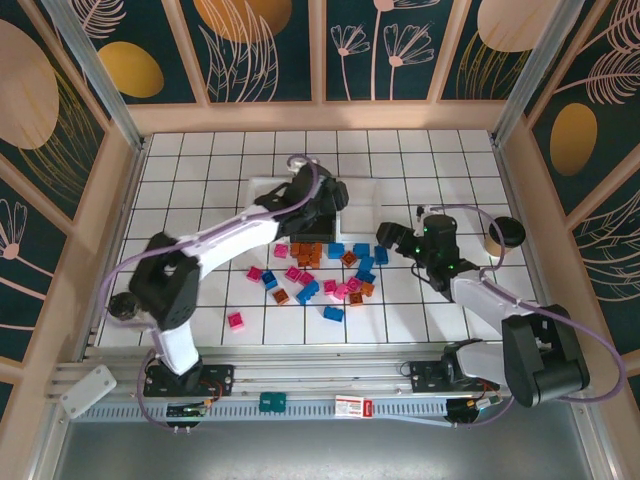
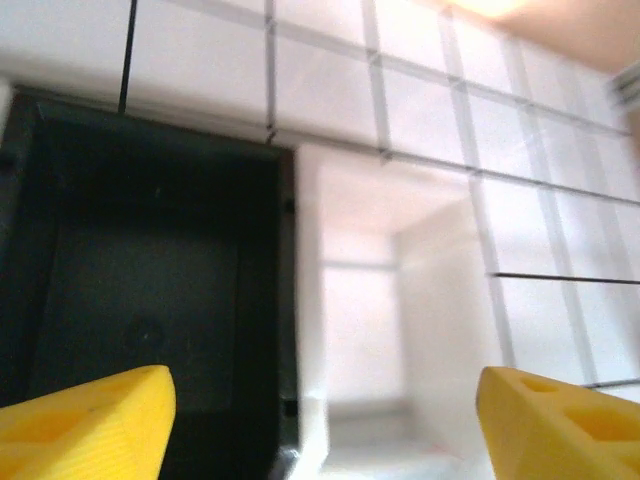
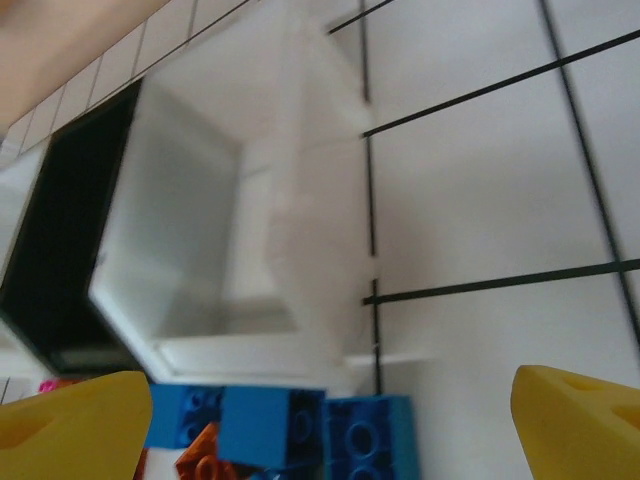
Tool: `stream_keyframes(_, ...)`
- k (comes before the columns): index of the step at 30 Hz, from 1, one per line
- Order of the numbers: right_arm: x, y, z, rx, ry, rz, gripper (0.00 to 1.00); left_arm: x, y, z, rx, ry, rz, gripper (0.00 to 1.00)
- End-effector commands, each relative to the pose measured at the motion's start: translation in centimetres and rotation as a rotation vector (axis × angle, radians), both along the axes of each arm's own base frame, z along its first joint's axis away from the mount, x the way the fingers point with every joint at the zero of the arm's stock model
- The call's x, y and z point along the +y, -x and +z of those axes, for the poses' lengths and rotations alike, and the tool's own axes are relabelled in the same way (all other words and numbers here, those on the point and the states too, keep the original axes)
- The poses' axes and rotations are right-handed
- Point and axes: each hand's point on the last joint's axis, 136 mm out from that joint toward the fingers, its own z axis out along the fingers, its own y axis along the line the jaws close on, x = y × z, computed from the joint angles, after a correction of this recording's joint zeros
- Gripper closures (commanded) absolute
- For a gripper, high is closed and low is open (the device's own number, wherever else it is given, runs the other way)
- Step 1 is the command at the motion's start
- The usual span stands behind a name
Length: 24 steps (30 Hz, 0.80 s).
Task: Sort the legos into containers by color
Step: Move the container to the top-center of the table, then rotate the container at the top-center of the table.
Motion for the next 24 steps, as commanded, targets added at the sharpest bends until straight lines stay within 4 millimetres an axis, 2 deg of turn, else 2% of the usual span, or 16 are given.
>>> stream_keyframes(1, 0.5, 1.0, -0.6, 0.014, 0.042, 0.019, 0.07, 1.6, 1.5, 5.3, -0.161, 0.050, -0.016, 0.16)
stream_keyframes(3, 0.8, 0.6, -0.8, 0.012, 0.046, 0.031, 0.08, 3.4, 2.0, 4.7, -0.174, -0.018, 0.013, 0.13)
stream_keyframes(6, 1.3, -0.5, -0.6, 0.009, 0.059, 0.046, 0.08, 6.9, 1.7, 2.7, -0.135, -0.157, 0.098, 0.13)
stream_keyframes(9, 1.2, -2.2, -0.8, 0.009, 0.098, 0.027, 0.08, 10.7, 1.0, 0.2, -0.056, -0.098, 0.160, 0.13)
stream_keyframes(11, 1.4, -3.3, -1.2, 0.020, 0.128, 0.030, 0.08, 11.9, 1.3, 0.2, -0.061, -0.042, 0.175, 0.14)
stream_keyframes(16, 1.6, -6.2, -1.4, 0.015, 0.180, 0.010, 0.12, 12.1, 2.4, 0.8, -0.076, -0.041, 0.136, 0.14)
stream_keyframes(20, 2.2, -8.1, -2.5, 0.049, 0.206, 0.023, 0.26, 12.7, 3.7, 0.0, -0.061, -0.041, 0.123, 0.15)
stream_keyframes(24, 2.9, -9.0, -3.7, 0.074, 0.211, 0.042, 0.38, 13.2, 5.0, -0.5, -0.048, -0.034, 0.113, 0.14)
